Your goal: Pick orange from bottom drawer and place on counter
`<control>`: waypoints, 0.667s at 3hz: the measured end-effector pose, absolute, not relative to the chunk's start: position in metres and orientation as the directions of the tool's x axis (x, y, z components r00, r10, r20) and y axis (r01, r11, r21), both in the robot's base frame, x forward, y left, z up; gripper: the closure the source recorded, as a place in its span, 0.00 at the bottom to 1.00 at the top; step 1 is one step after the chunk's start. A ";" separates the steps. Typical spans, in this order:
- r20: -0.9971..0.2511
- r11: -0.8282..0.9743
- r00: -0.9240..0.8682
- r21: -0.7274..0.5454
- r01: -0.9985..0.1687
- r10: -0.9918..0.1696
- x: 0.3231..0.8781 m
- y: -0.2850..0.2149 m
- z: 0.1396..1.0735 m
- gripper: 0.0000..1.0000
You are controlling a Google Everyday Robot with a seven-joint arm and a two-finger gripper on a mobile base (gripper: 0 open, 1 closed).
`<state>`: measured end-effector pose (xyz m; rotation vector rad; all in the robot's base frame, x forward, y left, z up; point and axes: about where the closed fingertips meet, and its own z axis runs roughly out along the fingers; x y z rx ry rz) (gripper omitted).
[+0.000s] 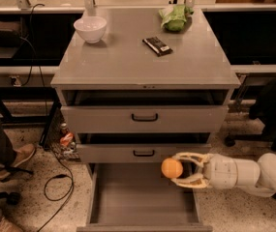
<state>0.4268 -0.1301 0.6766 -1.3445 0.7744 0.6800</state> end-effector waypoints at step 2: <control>-0.709 0.083 0.705 -0.702 -0.707 0.008 0.455 -0.116 0.766 1.00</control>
Offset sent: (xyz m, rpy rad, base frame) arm 0.0431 0.0203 0.1323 -0.0207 -0.2413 0.0643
